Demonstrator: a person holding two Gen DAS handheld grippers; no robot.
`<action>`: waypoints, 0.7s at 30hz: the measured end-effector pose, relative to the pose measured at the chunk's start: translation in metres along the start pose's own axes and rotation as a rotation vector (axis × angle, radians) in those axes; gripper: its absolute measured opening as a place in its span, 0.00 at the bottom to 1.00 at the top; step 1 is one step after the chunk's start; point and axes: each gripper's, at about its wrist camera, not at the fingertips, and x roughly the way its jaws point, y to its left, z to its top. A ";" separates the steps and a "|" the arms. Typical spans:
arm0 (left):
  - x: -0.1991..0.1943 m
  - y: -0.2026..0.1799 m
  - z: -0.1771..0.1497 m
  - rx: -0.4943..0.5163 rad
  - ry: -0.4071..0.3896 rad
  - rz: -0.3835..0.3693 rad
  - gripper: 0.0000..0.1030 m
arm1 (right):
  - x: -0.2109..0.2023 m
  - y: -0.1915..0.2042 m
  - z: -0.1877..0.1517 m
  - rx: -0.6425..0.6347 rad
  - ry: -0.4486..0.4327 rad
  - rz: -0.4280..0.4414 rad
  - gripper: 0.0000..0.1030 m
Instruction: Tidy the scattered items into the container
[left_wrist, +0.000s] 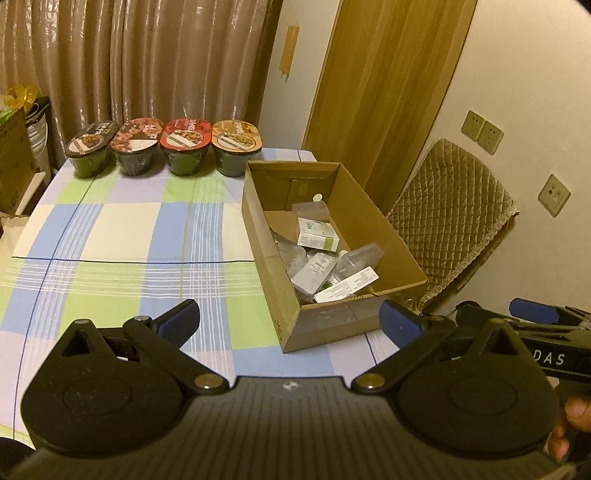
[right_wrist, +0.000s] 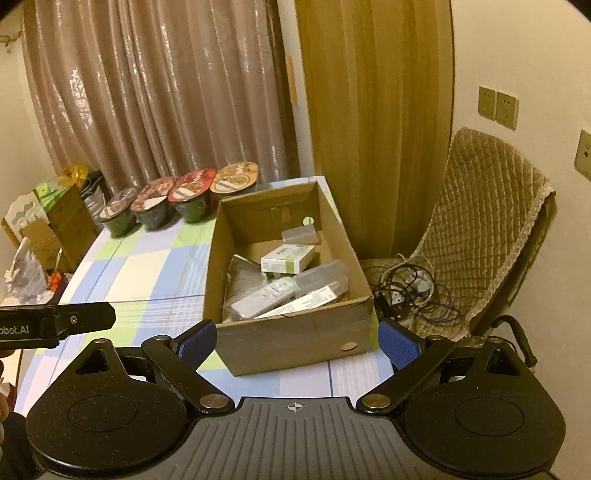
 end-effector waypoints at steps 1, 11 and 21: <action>-0.002 0.000 0.000 -0.001 -0.005 0.001 0.99 | -0.001 0.002 0.001 -0.005 -0.001 0.002 0.96; -0.010 0.002 0.003 -0.016 -0.018 0.009 0.99 | -0.004 0.010 0.003 -0.033 0.008 0.010 0.96; -0.006 -0.003 0.002 -0.002 -0.010 0.020 0.99 | -0.003 0.005 0.002 -0.030 0.022 0.005 0.96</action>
